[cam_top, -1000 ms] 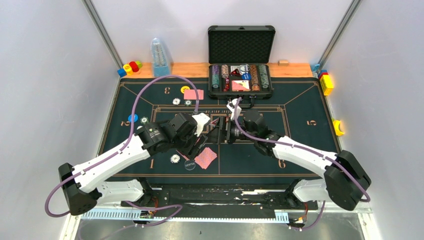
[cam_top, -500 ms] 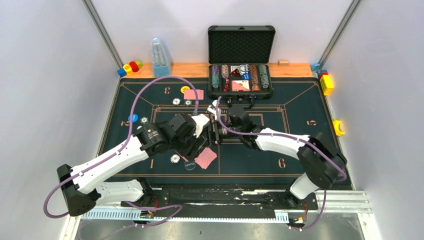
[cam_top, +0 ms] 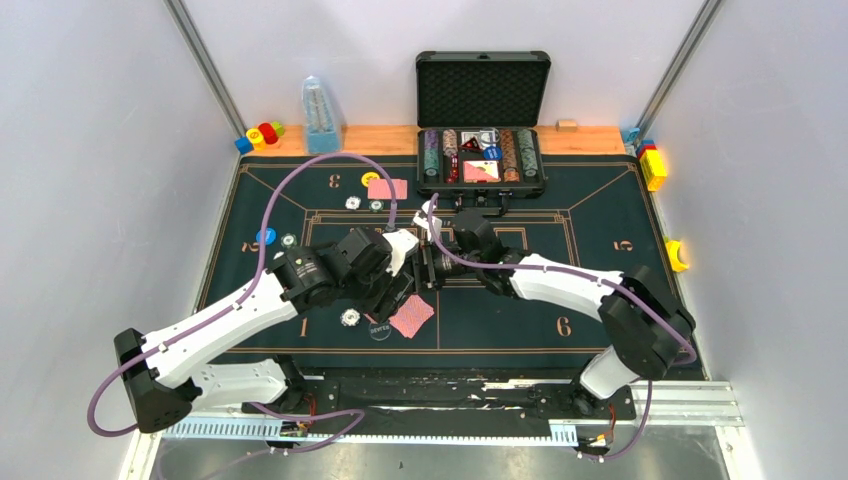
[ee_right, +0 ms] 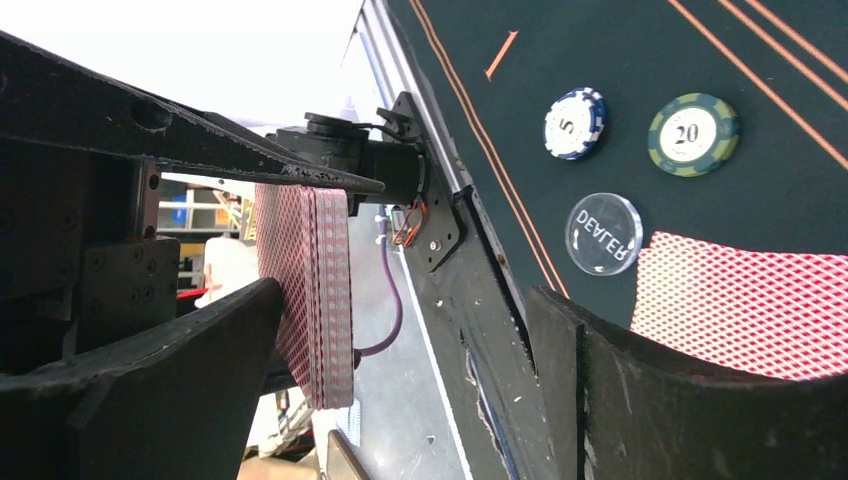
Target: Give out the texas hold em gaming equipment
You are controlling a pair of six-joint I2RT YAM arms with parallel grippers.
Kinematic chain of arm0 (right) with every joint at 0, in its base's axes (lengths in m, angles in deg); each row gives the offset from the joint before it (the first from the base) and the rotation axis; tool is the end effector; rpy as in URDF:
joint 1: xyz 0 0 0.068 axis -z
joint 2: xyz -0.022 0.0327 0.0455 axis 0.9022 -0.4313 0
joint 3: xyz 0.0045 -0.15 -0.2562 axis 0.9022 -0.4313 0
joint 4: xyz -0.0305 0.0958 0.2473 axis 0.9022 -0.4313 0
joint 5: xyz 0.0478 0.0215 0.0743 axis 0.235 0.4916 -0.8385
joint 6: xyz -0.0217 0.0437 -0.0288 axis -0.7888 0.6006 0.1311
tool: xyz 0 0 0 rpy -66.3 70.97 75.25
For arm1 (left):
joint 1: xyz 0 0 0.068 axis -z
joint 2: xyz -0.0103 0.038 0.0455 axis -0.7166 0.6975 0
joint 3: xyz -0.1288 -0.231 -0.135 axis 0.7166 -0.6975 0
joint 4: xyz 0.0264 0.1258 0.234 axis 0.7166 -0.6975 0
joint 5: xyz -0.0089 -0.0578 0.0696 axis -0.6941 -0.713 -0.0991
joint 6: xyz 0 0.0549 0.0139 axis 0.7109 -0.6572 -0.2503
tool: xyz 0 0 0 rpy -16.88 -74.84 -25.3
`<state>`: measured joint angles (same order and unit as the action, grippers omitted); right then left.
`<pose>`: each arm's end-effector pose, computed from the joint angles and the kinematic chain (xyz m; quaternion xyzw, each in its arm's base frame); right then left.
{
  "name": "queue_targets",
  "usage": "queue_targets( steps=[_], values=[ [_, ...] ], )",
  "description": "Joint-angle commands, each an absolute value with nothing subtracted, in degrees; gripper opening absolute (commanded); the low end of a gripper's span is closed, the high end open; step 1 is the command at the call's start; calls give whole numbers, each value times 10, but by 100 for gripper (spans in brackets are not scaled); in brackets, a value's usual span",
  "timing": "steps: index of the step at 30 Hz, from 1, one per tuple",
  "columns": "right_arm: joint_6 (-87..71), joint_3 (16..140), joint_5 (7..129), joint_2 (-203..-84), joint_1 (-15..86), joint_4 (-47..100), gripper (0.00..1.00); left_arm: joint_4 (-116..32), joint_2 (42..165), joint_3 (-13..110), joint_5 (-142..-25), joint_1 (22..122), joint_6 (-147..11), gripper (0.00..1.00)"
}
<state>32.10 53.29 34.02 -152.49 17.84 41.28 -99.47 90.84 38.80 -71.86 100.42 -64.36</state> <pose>0.2184 0.2699 0.2469 -0.1917 0.7871 0.5730 0.1241 0.1199 -0.1648 0.3353 0.3132 0.9026 -0.1439 0.2578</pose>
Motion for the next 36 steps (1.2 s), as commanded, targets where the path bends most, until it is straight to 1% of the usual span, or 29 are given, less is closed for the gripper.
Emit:
queue_targets(
  steps=[1,13,21,24,26,27,30,33,34,36],
  values=[
    [292,541,412,-1492,191,351,93,-971,891,395,-724,1005,-649,0],
    [276,534,445,-1445,203,323,91,-970,891,395,-727,1005,-651,0],
    [263,538,435,-1425,204,319,85,-970,894,395,-725,1005,-652,0],
    [264,535,416,-1418,204,332,78,-970,895,395,-725,1005,-651,0],
    [267,534,403,-1414,204,339,69,-971,896,395,-725,1005,-651,0],
    [269,533,399,-1411,204,341,66,-971,896,395,-724,1005,-650,0],
    [272,531,375,-1409,202,356,66,-971,899,395,-724,1005,-651,0],
    [269,535,357,-1419,195,363,69,-972,901,395,-724,1005,-650,0],
    [264,539,356,-1423,192,361,67,-971,902,395,-724,1005,-650,0],
    [261,545,355,-1433,189,356,58,-972,902,395,-723,1005,-650,0]
  ],
)
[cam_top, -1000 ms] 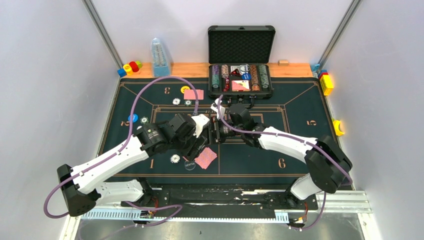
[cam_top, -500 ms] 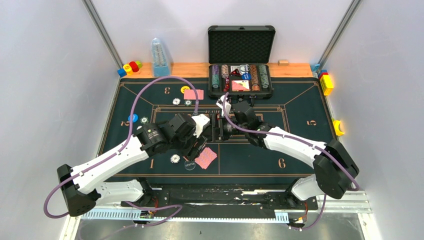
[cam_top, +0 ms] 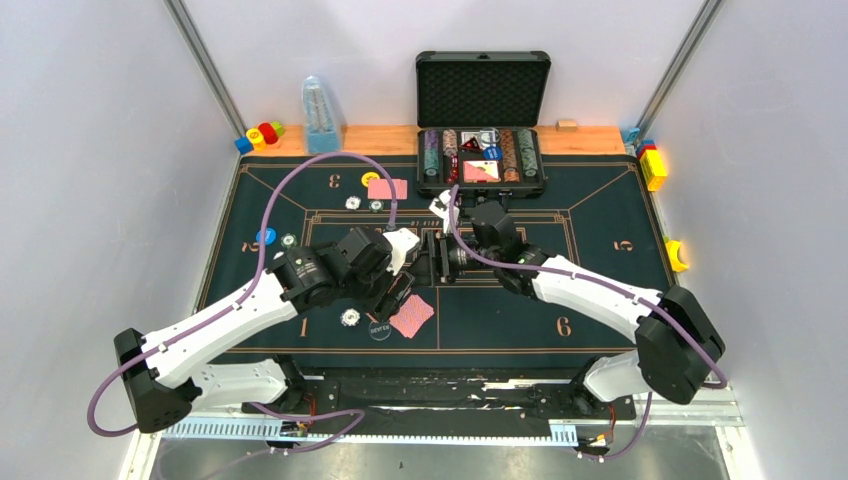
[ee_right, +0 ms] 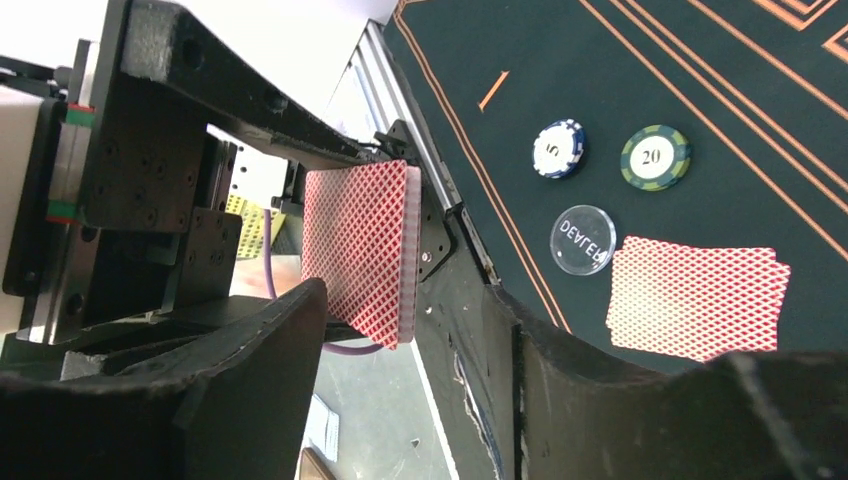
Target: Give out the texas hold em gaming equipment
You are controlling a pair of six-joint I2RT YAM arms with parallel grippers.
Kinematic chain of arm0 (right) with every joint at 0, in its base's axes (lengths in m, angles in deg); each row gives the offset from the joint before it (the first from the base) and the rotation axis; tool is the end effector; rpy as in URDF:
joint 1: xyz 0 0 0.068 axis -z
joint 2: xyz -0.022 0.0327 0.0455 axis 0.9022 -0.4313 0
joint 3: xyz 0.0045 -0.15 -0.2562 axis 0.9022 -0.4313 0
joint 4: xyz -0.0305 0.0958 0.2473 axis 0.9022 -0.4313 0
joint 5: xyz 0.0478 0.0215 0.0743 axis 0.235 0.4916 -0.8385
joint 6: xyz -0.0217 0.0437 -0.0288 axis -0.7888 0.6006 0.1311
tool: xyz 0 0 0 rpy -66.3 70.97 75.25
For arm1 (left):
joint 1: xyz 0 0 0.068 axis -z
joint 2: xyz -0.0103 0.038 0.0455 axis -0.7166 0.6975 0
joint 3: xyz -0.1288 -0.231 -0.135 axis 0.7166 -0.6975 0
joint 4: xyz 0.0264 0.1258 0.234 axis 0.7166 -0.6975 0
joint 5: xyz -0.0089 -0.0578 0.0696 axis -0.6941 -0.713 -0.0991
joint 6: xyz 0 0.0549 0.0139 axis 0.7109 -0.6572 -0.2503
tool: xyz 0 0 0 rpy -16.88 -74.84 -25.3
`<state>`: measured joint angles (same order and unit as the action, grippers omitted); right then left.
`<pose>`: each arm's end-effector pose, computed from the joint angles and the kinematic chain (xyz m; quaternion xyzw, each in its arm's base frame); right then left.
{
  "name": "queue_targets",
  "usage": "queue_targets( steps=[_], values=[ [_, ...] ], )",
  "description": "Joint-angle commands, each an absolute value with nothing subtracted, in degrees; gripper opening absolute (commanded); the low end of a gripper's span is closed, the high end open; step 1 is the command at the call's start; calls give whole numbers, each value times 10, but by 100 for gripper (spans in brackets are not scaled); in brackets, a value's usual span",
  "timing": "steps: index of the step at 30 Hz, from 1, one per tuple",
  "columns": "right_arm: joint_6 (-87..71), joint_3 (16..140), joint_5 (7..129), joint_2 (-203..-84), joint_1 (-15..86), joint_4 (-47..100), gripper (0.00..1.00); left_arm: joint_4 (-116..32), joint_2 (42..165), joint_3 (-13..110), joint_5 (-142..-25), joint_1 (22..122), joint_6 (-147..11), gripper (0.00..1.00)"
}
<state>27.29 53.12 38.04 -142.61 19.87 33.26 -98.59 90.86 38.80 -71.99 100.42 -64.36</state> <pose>0.2071 0.2386 0.2855 -0.1971 0.7851 0.5549 0.1921 0.1207 -0.1661 0.3362 0.3126 0.9005 -0.1490 0.2630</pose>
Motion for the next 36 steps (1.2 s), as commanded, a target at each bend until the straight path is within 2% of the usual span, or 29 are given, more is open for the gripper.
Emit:
queue_targets(
  steps=[1,6,10,15,23,29,36],
  values=[
    [260,547,354,-1438,187,355,55,-972,902,396,-723,1005,-650,0],
    [252,557,352,-1449,180,349,52,-972,902,396,-724,1005,-650,0],
    [251,558,379,-1448,179,332,43,-971,904,395,-726,1005,-650,0],
    [243,553,423,-1427,180,310,38,-972,905,395,-728,1005,-650,0],
    [231,553,451,-1401,181,283,33,-972,905,396,-730,1005,-651,0],
    [231,554,446,-1388,181,283,21,-971,907,395,-730,1005,-651,0],
    [223,553,477,-1366,181,273,13,-972,908,395,-730,1005,-651,0]
  ],
)
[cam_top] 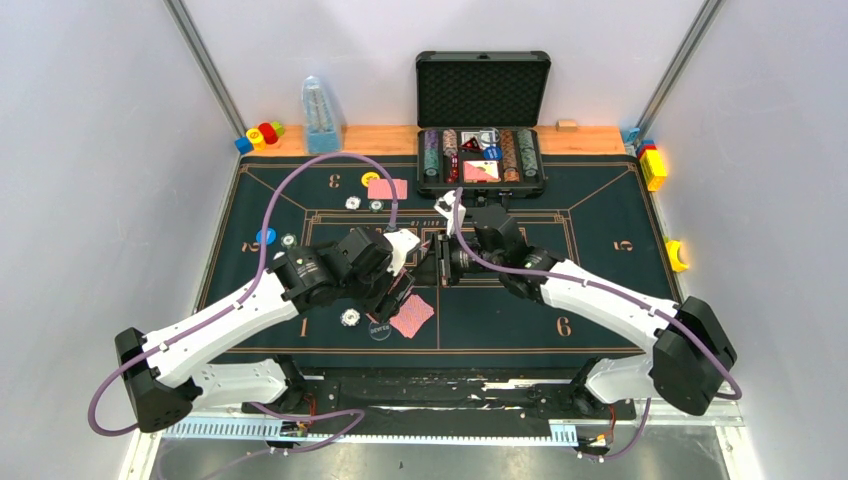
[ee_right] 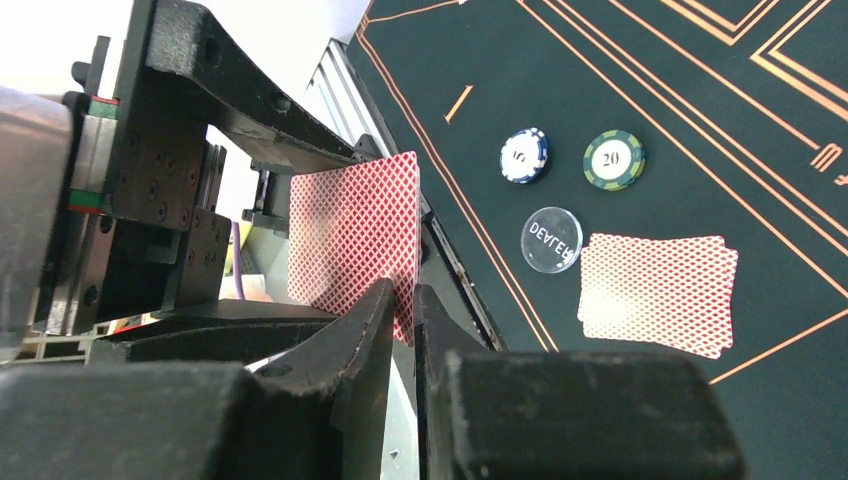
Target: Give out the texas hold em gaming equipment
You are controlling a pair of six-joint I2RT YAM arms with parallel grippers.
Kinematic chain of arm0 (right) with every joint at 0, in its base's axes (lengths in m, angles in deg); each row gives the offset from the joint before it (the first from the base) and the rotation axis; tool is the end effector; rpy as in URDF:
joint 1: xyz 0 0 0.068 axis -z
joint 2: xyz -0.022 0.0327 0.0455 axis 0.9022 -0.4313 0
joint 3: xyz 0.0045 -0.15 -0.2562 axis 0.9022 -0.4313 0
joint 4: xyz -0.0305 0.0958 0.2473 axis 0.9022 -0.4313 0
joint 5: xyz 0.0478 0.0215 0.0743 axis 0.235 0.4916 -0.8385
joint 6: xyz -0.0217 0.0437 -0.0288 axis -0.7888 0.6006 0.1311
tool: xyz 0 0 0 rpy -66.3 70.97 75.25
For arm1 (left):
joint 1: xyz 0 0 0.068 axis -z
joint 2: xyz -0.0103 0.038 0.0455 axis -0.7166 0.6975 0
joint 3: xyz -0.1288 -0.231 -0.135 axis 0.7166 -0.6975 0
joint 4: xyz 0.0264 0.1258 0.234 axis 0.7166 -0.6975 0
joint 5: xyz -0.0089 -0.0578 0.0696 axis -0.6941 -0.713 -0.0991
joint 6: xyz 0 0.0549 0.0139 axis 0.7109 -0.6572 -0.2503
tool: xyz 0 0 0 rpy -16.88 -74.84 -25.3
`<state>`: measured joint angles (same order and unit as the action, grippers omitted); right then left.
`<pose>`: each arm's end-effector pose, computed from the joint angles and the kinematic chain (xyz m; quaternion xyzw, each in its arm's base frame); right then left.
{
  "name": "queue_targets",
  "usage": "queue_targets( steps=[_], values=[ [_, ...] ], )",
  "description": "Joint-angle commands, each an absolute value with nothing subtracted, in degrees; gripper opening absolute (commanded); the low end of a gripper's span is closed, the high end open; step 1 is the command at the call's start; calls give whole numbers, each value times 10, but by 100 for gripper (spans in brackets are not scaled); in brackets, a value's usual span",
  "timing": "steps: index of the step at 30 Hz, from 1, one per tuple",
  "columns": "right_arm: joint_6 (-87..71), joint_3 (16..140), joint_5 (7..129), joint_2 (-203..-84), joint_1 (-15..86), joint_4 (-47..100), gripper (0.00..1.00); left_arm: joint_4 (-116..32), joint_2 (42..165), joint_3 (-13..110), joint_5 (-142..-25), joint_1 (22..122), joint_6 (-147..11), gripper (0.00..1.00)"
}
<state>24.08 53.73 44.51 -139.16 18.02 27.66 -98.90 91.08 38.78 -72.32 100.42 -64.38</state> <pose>0.1941 0.2344 0.2961 -0.2003 0.7989 0.5199 0.2267 0.1207 -0.1665 0.3350 0.3142 0.9015 -0.1485 0.2578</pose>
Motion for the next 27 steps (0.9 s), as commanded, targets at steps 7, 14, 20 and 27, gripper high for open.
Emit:
queue_targets(
  steps=[7,14,20,27],
  values=[
    [225,548,514,-1338,197,246,2,-972,909,396,-729,1005,-650,0],
    [239,497,465,-1274,229,319,0,-973,907,396,-723,1005,-648,0],
    [298,442,378,-1198,316,377,0,-974,907,399,-720,1005,-646,0],
    [326,405,390,-1147,376,379,0,-974,903,398,-719,1005,-645,0]
  ],
)
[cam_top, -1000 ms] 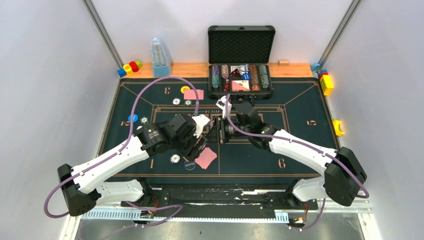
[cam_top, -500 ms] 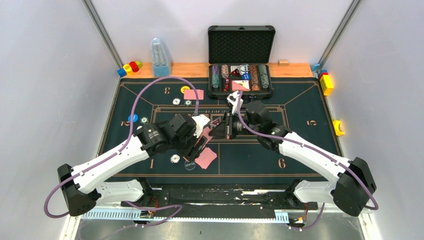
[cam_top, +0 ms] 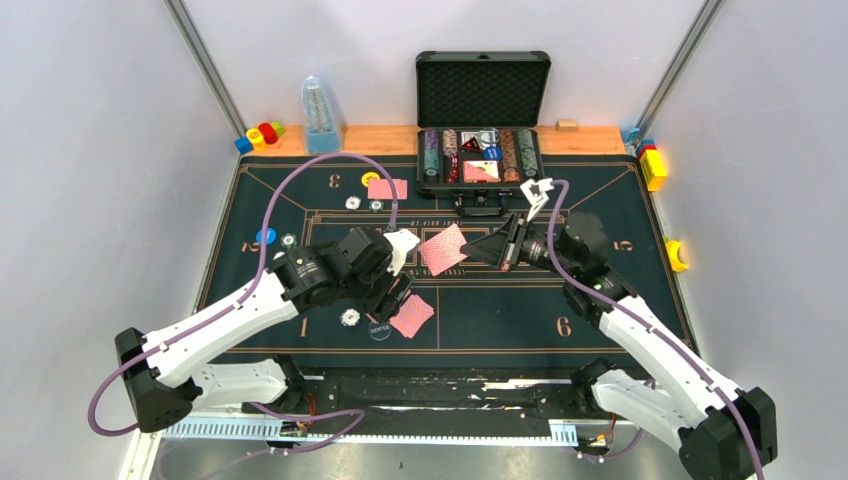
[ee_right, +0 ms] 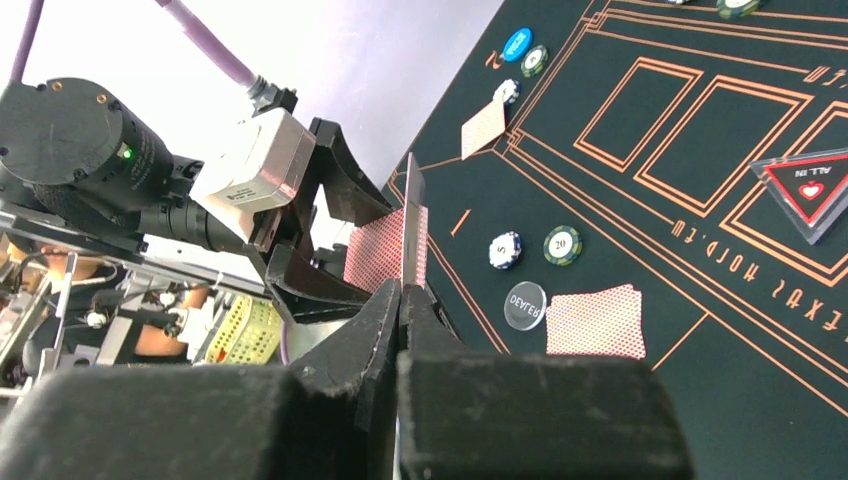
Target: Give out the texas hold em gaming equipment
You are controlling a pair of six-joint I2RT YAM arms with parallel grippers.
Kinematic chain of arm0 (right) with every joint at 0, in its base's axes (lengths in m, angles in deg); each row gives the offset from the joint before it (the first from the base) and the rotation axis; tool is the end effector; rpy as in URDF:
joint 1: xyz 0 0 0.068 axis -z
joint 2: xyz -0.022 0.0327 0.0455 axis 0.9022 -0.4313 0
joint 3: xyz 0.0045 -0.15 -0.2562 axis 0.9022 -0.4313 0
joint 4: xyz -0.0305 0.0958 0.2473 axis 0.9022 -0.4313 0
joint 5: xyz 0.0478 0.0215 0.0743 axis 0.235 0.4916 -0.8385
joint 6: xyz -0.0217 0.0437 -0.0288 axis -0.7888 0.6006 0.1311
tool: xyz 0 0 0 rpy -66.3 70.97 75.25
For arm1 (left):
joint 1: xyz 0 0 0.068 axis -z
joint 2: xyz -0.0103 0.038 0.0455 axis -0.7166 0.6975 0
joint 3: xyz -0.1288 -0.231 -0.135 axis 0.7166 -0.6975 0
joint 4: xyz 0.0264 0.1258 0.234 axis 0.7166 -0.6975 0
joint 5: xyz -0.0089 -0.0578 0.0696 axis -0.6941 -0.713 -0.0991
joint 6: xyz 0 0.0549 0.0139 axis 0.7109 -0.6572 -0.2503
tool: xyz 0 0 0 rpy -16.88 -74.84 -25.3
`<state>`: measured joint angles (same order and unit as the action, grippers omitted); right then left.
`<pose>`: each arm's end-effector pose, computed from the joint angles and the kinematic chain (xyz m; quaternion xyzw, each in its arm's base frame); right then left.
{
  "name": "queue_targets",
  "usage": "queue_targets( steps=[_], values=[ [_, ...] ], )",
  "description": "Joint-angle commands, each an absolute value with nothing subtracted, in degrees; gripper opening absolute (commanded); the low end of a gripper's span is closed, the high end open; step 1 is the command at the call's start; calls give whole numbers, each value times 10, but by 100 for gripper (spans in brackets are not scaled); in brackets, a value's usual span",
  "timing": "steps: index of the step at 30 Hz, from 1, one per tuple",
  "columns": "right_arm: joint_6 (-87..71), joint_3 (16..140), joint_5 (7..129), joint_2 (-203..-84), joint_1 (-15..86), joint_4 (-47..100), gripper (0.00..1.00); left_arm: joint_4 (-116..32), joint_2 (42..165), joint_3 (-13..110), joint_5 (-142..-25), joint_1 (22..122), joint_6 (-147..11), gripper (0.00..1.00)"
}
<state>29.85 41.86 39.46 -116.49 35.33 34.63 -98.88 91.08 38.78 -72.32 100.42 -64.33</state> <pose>0.1746 0.1245 0.3292 -0.1108 0.7325 0.5656 0.3624 0.1207 -0.1665 0.3350 0.3138 0.9016 -0.1487 0.2579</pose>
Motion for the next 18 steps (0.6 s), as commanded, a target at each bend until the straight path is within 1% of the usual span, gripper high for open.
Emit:
queue_targets(
  steps=[1,5,8,12,18],
  values=[
    [328,402,395,-1153,379,385,0,-974,903,398,-720,1005,-645,0],
    [339,399,420,-1216,382,454,0,-975,901,399,-720,1005,-644,0],
    [368,414,410,-1323,381,558,0,-976,898,399,-719,1006,-642,0],
    [394,516,395,-1516,359,626,0,-974,893,399,-720,1005,-640,0],
    [456,693,385,-1770,277,722,0,-976,898,400,-716,1005,-638,0]
  ],
)
